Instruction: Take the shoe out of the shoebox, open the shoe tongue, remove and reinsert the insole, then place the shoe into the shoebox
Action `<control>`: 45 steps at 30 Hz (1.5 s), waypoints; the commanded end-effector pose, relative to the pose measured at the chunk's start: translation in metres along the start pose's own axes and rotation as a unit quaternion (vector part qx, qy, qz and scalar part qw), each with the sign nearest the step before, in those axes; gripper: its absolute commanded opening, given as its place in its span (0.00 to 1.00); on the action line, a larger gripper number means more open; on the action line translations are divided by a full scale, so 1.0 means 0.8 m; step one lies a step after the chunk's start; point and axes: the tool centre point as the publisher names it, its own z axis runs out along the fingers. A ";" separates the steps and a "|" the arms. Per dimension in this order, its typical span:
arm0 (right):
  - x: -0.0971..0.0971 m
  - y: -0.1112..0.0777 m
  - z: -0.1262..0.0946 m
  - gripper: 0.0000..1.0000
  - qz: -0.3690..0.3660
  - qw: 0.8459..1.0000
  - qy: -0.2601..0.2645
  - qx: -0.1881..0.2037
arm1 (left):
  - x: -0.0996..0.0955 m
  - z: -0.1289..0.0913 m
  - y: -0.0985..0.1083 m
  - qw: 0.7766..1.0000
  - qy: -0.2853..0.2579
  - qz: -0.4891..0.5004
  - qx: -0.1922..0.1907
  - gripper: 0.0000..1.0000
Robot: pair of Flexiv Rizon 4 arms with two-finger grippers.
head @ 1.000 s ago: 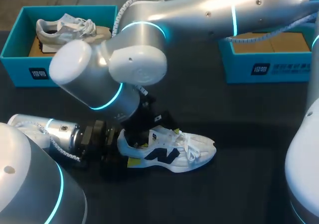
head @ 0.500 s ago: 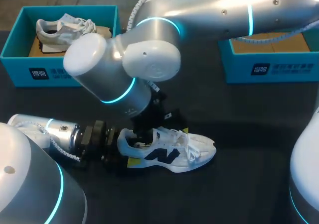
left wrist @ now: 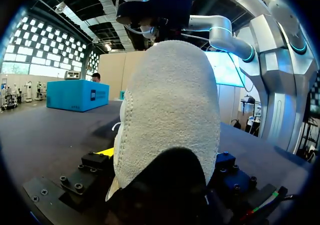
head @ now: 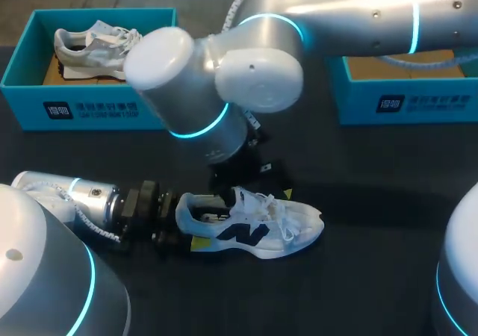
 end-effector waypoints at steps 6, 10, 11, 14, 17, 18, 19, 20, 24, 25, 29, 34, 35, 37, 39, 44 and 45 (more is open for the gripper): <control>0.005 -0.009 0.012 1.00 0.097 0.994 0.049 0.023 | 0.001 0.001 0.003 1.000 -0.001 0.000 0.000 0.00; 0.007 -0.013 0.018 1.00 0.095 0.993 0.068 0.036 | 0.001 0.001 0.003 1.000 -0.001 0.000 0.000 0.00; 0.008 -0.013 0.019 1.00 0.093 0.992 0.072 0.039 | 0.001 0.001 0.003 1.000 -0.001 0.000 0.000 0.00; 0.008 -0.015 0.018 0.91 0.092 0.992 0.078 0.041 | 0.001 0.001 0.003 1.000 -0.001 0.000 0.000 0.00; 0.008 -0.016 0.012 0.76 0.090 0.992 0.082 0.041 | 0.001 0.001 0.003 1.000 -0.001 0.000 0.000 0.00; 0.008 -0.017 0.010 0.73 0.089 0.992 0.085 0.041 | 0.001 0.001 0.003 1.000 -0.001 0.000 0.000 0.00; 0.008 -0.017 0.008 0.70 0.088 0.992 0.086 0.041 | 0.001 0.001 0.003 1.000 -0.001 0.000 0.000 0.00; 0.007 -0.018 0.006 0.68 0.087 0.991 0.088 0.042 | 0.001 0.001 0.003 1.000 -0.001 0.000 0.000 0.00; 0.004 -0.022 -0.002 0.66 0.082 0.990 0.101 0.052 | 0.001 0.001 0.003 1.000 -0.001 0.000 0.000 0.00; 0.003 -0.023 -0.003 0.66 0.081 0.990 0.104 0.052 | 0.001 0.001 0.003 1.000 -0.001 0.000 0.000 0.00; 0.000 -0.026 -0.008 0.57 0.080 0.989 0.110 0.059 | 0.001 0.001 0.003 1.000 -0.001 0.000 0.000 0.00; -0.001 -0.022 -0.001 0.47 0.070 0.987 0.126 0.074 | 0.001 0.001 0.003 1.000 -0.001 0.000 0.000 0.00; -0.001 -0.021 0.001 0.45 0.067 0.986 0.131 0.077 | 0.001 0.001 0.003 1.000 -0.001 0.000 0.000 0.00; -0.002 -0.020 0.006 0.35 0.063 0.984 0.146 0.079 | 0.001 0.001 0.003 1.000 -0.001 0.000 0.000 0.00; -0.005 -0.022 0.006 0.16 0.061 0.983 0.154 0.081 | 0.001 0.001 0.003 1.000 -0.001 0.000 0.000 0.00; -0.013 -0.025 0.001 0.00 0.045 0.979 0.184 0.079 | 0.001 0.001 0.003 1.000 -0.001 0.000 0.000 0.00; -0.015 -0.026 -0.002 0.00 0.039 0.978 0.191 0.078 | 0.001 0.001 0.003 1.000 -0.001 0.000 0.000 0.00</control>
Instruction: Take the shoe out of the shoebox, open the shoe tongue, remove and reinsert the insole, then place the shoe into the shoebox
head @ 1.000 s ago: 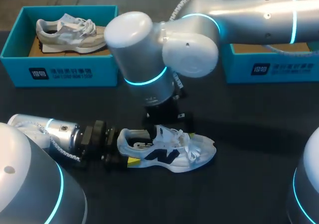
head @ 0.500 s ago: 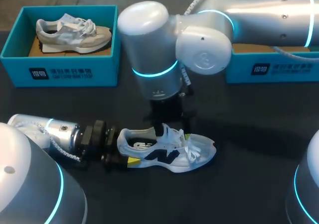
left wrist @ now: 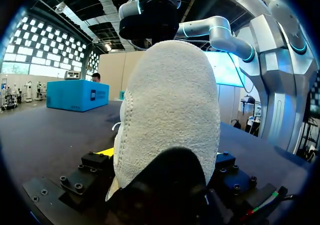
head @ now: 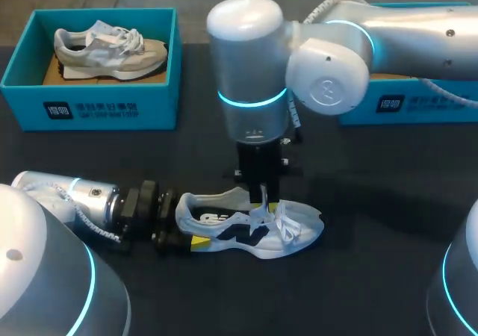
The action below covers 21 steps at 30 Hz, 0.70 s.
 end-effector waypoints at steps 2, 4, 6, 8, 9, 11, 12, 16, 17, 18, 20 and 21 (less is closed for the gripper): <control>-0.019 -0.006 -0.012 0.00 -0.013 0.999 0.049 -0.002 | 0.001 0.001 0.003 1.000 -0.001 0.000 0.000 0.00; -0.026 -0.008 -0.017 0.00 -0.024 0.997 0.068 -0.004 | 0.001 0.001 0.003 1.000 -0.001 0.000 0.000 0.00; -0.034 -0.008 -0.019 0.00 -0.032 0.996 0.086 -0.005 | 0.001 0.001 0.003 1.000 -0.001 0.000 0.000 0.00; -0.044 -0.006 -0.018 0.00 -0.045 0.993 0.110 0.000 | 0.001 0.001 0.003 1.000 -0.001 0.000 0.000 0.00; -0.048 -0.005 -0.016 0.00 -0.058 0.990 0.131 -0.002 | 0.001 0.001 0.003 1.000 -0.001 0.000 0.000 0.00; -0.053 -0.003 -0.012 0.00 -0.071 0.985 0.155 0.002 | 0.001 0.001 0.003 1.000 -0.001 0.000 0.000 0.00; -0.059 -0.001 -0.009 0.00 -0.080 0.981 0.175 -0.002 | 0.001 0.001 0.003 1.000 -0.001 0.000 0.000 0.00; -0.074 0.001 -0.006 0.00 -0.104 0.969 0.226 -0.007 | 0.001 0.001 0.003 1.000 -0.001 0.000 0.000 0.00; -0.077 0.001 -0.007 0.00 -0.102 0.969 0.227 -0.004 | 0.001 0.001 0.003 1.000 -0.001 0.000 0.000 0.00; -0.079 0.001 -0.007 0.00 -0.102 0.967 0.232 -0.004 | 0.001 0.001 0.003 1.000 -0.001 0.000 0.000 0.00; -0.084 0.000 -0.007 0.00 -0.108 0.962 0.252 -0.006 | 0.001 0.001 0.003 1.000 -0.001 0.000 0.000 0.00; -0.087 0.001 -0.006 0.00 -0.112 0.958 0.263 -0.007 | 0.001 0.001 0.003 1.000 -0.001 0.000 0.000 0.00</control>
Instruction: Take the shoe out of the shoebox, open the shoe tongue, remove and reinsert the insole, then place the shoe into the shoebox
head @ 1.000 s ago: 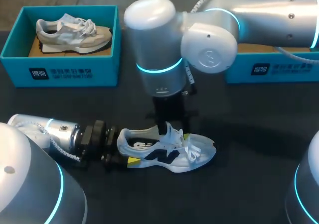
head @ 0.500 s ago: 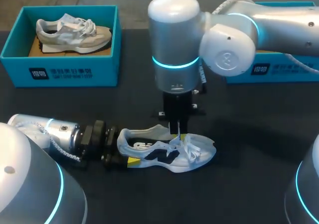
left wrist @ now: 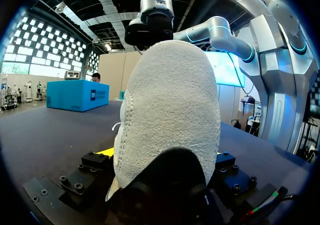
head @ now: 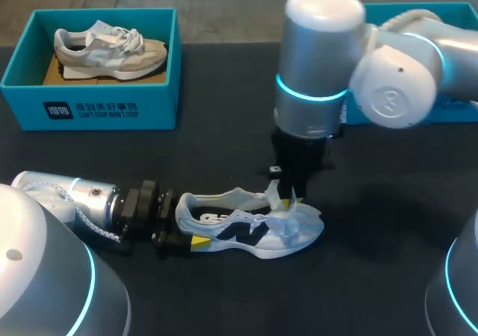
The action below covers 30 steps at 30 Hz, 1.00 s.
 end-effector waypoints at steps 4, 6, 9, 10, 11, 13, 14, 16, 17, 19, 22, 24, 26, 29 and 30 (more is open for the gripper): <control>-0.040 -0.012 0.002 0.00 -0.009 0.977 0.214 -0.016 | 0.001 0.001 0.003 1.000 -0.001 0.000 0.000 0.00; -0.045 -0.013 0.005 0.00 -0.006 0.973 0.230 -0.018 | 0.001 0.001 0.003 1.000 -0.001 0.000 0.000 0.00; -0.053 -0.015 0.012 0.00 -0.007 0.966 0.257 -0.026 | 0.001 0.001 0.003 1.000 -0.001 0.000 0.000 0.00; -0.055 -0.016 0.014 0.00 -0.011 0.963 0.267 -0.031 | 0.001 0.001 0.003 1.000 -0.001 0.000 0.000 0.00; -0.058 -0.016 0.016 0.00 -0.010 0.961 0.274 -0.032 | 0.001 0.001 0.003 1.000 -0.001 0.000 0.000 0.00; -0.061 -0.017 0.019 0.00 -0.014 0.956 0.290 -0.039 | 0.001 0.001 0.003 1.000 -0.001 0.000 0.000 0.00; -0.062 -0.017 0.021 0.00 -0.014 0.955 0.294 -0.041 | 0.001 0.001 0.003 1.000 -0.001 0.000 0.000 0.00; -0.063 -0.017 0.023 0.00 -0.021 0.950 0.309 -0.049 | 0.001 0.001 0.003 1.000 -0.001 0.000 0.000 0.00; -0.064 -0.017 0.024 0.00 -0.025 0.947 0.316 -0.052 | 0.001 0.001 0.003 1.000 -0.001 0.000 0.000 0.00; -0.064 -0.016 0.028 0.00 -0.033 0.941 0.331 -0.058 | 0.001 0.001 0.003 1.000 -0.001 0.000 0.000 0.00; -0.064 -0.016 0.031 0.00 -0.038 0.939 0.337 -0.060 | 0.001 0.001 0.003 1.000 -0.001 0.000 0.000 0.00; -0.063 -0.016 0.031 0.08 -0.043 0.938 0.339 -0.059 | 0.001 0.001 0.003 1.000 -0.001 0.000 0.000 0.00; -0.060 -0.015 0.024 0.32 -0.050 0.941 0.330 -0.055 | 0.001 0.001 0.003 1.000 -0.001 0.000 0.000 0.00; -0.058 -0.015 0.008 1.00 -0.058 0.949 0.306 -0.050 | 0.001 0.001 0.003 1.000 -0.001 0.000 0.000 0.00; -0.057 -0.015 0.001 1.00 -0.060 0.952 0.296 -0.048 | 0.001 0.001 0.003 1.000 -0.001 0.000 0.000 0.00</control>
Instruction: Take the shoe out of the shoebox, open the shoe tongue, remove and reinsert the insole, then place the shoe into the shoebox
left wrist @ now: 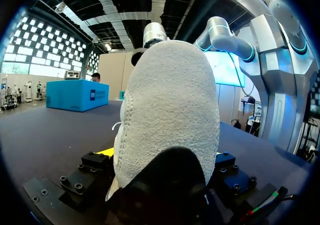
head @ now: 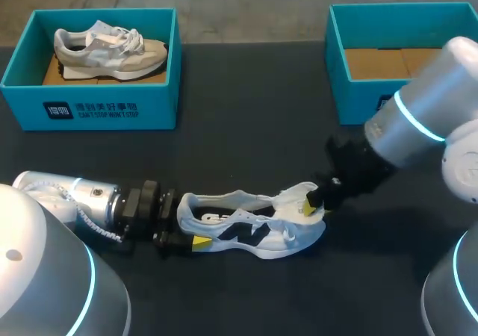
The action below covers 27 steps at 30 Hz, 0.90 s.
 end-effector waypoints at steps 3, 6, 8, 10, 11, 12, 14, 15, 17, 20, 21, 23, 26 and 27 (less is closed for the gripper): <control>0.013 -0.001 -0.039 1.00 -0.011 1.000 0.027 0.011 | 0.001 -0.002 0.003 1.000 -0.001 0.000 0.001 0.00; 0.024 0.000 -0.056 1.00 -0.019 1.000 0.002 0.012 | 0.001 -0.002 0.003 1.000 -0.001 0.000 0.001 0.00; 0.034 0.000 -0.066 1.00 -0.030 0.999 -0.015 0.013 | 0.001 -0.002 0.003 1.000 -0.001 0.000 0.001 0.00; 0.046 0.001 -0.075 1.00 -0.040 0.998 -0.047 0.023 | 0.001 -0.002 0.003 1.000 -0.001 0.000 0.001 0.00; 0.053 0.003 -0.078 1.00 -0.048 0.996 -0.064 0.028 | 0.001 -0.002 0.003 1.000 -0.001 0.000 0.001 0.00; 0.061 0.004 -0.082 1.00 -0.056 0.995 -0.082 0.032 | 0.001 -0.002 0.003 1.000 -0.001 0.000 0.001 0.00; 0.075 0.006 -0.089 1.00 -0.071 0.990 -0.113 0.035 | 0.001 -0.002 0.003 1.000 -0.001 0.000 0.001 0.00; 0.082 0.006 -0.092 1.00 -0.084 0.988 -0.127 0.036 | 0.001 -0.002 0.003 1.000 -0.001 0.000 0.001 0.00; 0.095 0.008 -0.098 1.00 -0.095 0.982 -0.157 0.041 | 0.001 -0.002 0.003 1.000 -0.001 0.000 0.001 0.00; 0.114 0.010 -0.103 1.00 -0.126 0.971 -0.196 0.048 | 0.001 -0.002 0.003 1.000 -0.001 0.000 0.001 0.00; 0.119 0.011 -0.104 1.00 -0.135 0.967 -0.211 0.053 | 0.001 -0.002 0.003 1.000 -0.001 0.000 0.001 0.00; 0.131 0.012 -0.105 1.00 -0.154 0.957 -0.236 0.059 | 0.001 -0.002 0.003 1.000 -0.001 0.000 0.001 0.00; 0.145 0.010 -0.110 1.00 -0.180 0.945 -0.266 0.059 | 0.001 -0.002 0.003 1.000 -0.001 0.000 0.001 0.00; 0.149 0.010 -0.112 0.90 -0.191 0.940 -0.277 0.060 | 0.001 -0.002 0.003 1.000 -0.001 0.000 0.001 0.00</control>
